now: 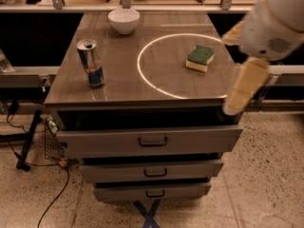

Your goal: Place redbull can into white bowl

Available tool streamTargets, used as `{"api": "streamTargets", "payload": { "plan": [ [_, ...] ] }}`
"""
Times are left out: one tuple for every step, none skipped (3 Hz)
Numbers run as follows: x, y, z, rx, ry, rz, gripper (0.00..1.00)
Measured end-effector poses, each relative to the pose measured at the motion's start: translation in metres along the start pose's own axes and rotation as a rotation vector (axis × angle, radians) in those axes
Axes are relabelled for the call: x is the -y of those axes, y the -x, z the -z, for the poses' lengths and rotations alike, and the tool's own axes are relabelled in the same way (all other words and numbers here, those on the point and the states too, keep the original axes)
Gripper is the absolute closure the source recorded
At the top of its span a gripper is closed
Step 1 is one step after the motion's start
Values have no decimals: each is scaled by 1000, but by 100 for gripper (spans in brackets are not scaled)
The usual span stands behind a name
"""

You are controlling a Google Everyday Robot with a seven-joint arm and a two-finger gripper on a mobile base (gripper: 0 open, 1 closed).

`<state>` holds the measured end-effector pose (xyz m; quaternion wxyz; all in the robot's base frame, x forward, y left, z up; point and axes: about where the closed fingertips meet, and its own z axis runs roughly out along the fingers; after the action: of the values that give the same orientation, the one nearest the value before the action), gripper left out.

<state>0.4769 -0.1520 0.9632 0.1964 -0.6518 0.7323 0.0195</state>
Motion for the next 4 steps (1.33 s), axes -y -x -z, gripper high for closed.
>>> {"api": "streamTargets", "payload": {
  "plan": [
    [14, 59, -39, 111, 67, 113, 0],
    [8, 144, -74, 224, 139, 225, 0],
    [8, 143, -74, 222, 138, 223, 0],
    [23, 158, -81, 337, 103, 205, 0]
  ]
}}
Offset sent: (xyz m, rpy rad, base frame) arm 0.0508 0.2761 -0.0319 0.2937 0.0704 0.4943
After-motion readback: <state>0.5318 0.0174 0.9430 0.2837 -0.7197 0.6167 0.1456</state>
